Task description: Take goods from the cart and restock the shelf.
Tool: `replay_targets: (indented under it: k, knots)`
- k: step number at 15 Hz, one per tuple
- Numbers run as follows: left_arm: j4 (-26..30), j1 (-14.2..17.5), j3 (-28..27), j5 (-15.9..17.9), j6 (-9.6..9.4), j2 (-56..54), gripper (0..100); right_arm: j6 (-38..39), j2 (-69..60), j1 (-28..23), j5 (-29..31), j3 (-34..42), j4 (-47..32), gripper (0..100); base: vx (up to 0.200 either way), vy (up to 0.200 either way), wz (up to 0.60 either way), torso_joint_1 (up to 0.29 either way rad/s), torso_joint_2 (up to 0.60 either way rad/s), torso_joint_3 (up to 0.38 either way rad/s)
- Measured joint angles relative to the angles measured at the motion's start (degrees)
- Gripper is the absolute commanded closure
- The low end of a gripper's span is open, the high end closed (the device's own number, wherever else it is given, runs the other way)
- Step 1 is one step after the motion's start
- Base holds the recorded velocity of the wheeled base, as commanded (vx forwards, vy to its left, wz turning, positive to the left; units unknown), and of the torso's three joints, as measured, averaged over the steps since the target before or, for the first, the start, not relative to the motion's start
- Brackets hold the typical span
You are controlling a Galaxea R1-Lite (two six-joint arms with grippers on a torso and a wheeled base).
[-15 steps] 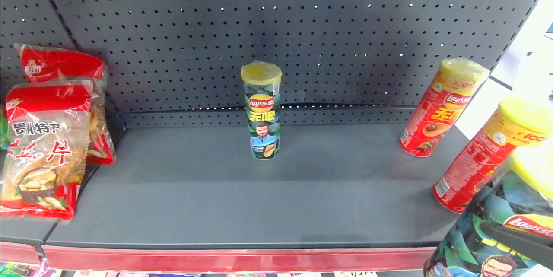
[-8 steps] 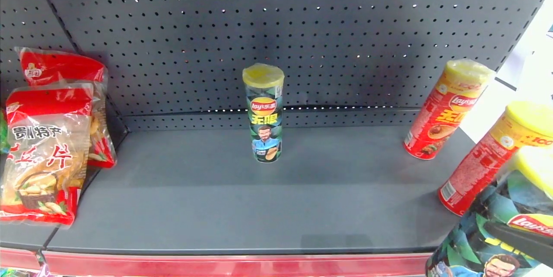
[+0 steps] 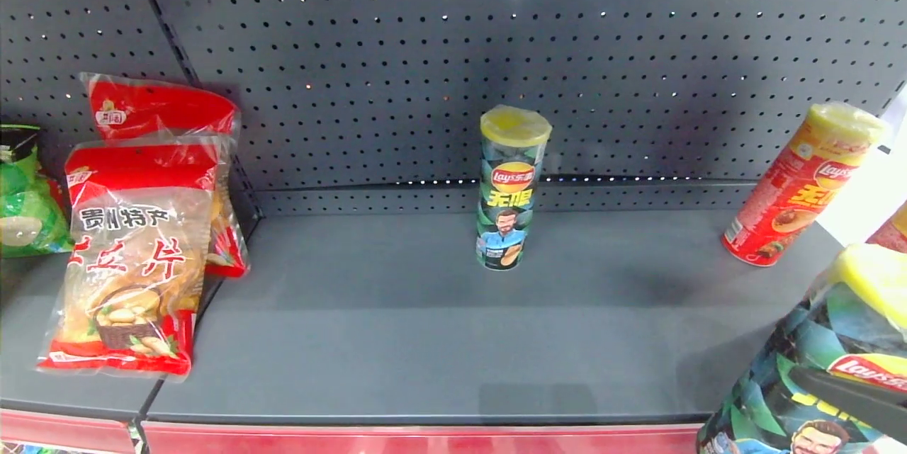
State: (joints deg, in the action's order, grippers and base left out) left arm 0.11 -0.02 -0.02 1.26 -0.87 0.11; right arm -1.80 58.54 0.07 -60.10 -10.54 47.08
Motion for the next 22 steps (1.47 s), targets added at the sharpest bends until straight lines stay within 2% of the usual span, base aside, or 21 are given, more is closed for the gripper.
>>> replay_targets:
  k: [22]
  knots:
    - [0.07, -0.07, 0.0, -0.09, -0.22, 0.0, 0, 0.15, -2.29, 0.06, 0.02, 0.18, 0.05, 100, 0.0, 0.0, 0.0, 0.0, 0.0, 0.0]
